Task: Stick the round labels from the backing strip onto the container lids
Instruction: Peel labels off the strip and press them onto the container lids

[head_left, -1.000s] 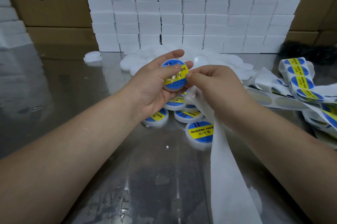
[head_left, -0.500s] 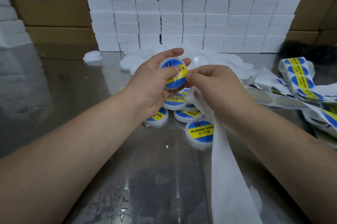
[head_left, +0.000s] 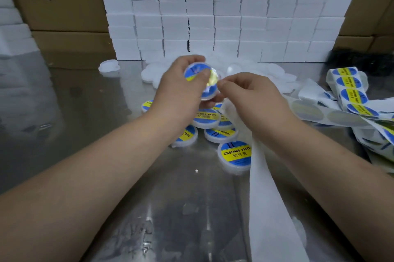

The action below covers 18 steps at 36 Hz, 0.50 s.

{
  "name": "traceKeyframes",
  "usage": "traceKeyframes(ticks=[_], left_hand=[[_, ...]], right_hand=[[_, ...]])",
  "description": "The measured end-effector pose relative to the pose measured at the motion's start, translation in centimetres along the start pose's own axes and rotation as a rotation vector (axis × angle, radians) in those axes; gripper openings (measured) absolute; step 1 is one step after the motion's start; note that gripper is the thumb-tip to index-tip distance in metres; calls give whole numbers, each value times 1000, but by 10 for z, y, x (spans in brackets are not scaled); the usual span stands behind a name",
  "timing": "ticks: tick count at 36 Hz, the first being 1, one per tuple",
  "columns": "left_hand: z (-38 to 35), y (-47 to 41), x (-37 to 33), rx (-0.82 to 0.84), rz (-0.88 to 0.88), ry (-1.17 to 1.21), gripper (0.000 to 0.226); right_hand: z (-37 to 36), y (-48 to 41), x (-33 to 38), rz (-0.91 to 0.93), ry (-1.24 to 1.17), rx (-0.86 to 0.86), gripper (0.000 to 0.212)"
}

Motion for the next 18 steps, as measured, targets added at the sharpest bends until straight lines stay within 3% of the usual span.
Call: traceKeyframes(ticks=[7,12,18], left_hand=[[1,0,-4,-1,-63,-176,16],[1,1,-10,-6,-93,-206,19],[0,2,-10,-1,-125,-207,28]], right_hand=[[-2,-1,2,65,58,-9,17],[-3,-2,1,48,-12,3,10],[-7,2,6,84,14,40,19]])
Point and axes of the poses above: each hand's wrist, its own y-axis away from the middle knuckle, its own z-axis out of the back of the hand, x = y × z, the point moved 10 cm from there along -y, towards the middle knuckle, and after that the axes turned 7 degrees about -x, right-handed, at the moved point
